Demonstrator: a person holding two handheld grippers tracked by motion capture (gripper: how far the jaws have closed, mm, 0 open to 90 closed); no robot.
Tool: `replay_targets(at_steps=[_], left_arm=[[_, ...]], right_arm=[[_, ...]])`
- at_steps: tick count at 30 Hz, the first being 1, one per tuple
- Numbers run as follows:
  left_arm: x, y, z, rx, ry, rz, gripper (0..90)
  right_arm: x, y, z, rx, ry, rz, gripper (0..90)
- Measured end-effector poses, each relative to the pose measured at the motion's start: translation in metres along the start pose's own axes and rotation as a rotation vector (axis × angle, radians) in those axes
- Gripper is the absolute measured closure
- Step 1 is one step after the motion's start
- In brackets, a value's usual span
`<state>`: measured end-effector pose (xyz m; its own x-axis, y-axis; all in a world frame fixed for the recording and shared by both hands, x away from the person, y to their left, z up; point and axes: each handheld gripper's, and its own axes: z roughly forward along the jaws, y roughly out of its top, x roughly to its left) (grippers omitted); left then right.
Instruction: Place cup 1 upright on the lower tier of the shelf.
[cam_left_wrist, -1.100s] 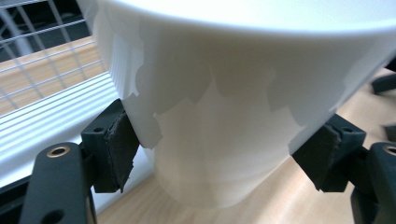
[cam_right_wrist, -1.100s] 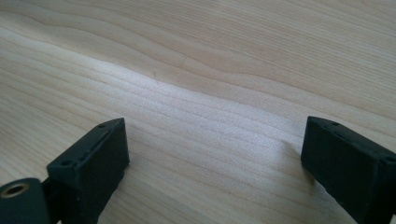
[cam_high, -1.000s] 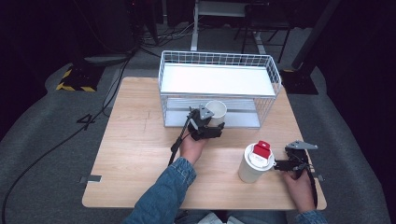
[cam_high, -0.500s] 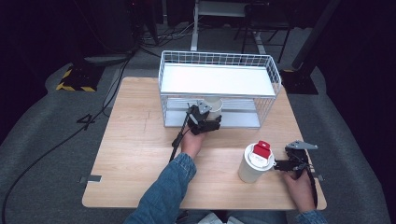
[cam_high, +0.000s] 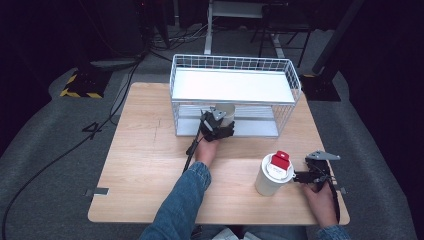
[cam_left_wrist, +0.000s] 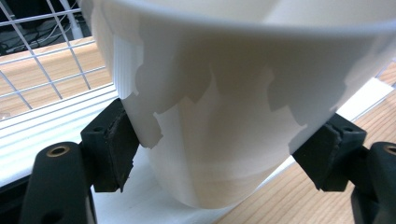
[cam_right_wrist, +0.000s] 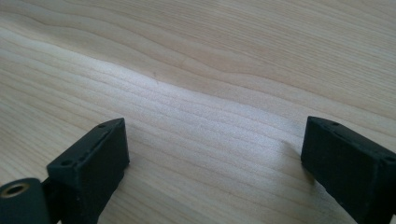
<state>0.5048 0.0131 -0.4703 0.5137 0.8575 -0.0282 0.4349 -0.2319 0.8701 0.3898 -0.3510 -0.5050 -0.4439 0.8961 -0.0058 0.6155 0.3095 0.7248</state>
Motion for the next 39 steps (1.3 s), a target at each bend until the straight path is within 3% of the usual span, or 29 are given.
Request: replay_targets(at_steps=[7,10,13,27,39], left_arm=[[0.002,-0.001,0.008,0.019,0.010,-0.023,23.2],[0.000,0.000,0.012,0.031,0.005,-0.003,23.2],[-0.003,0.001,0.015,0.042,-0.001,-0.022,23.2],[-0.007,0.001,0.028,0.046,-0.004,-0.039,23.2],[-0.010,0.001,0.032,0.037,0.030,-0.012,22.6]], right_arm=[[0.000,0.000,0.000,0.000,0.000,0.000,7.5],[0.000,0.000,0.000,0.000,0.000,0.000,7.5],[0.000,0.000,0.000,0.000,-0.001,0.000,7.5],[0.001,0.000,0.000,-0.002,-0.006,0.001,7.7],[0.001,0.000,0.000,-0.002,-0.006,0.001,7.7]])
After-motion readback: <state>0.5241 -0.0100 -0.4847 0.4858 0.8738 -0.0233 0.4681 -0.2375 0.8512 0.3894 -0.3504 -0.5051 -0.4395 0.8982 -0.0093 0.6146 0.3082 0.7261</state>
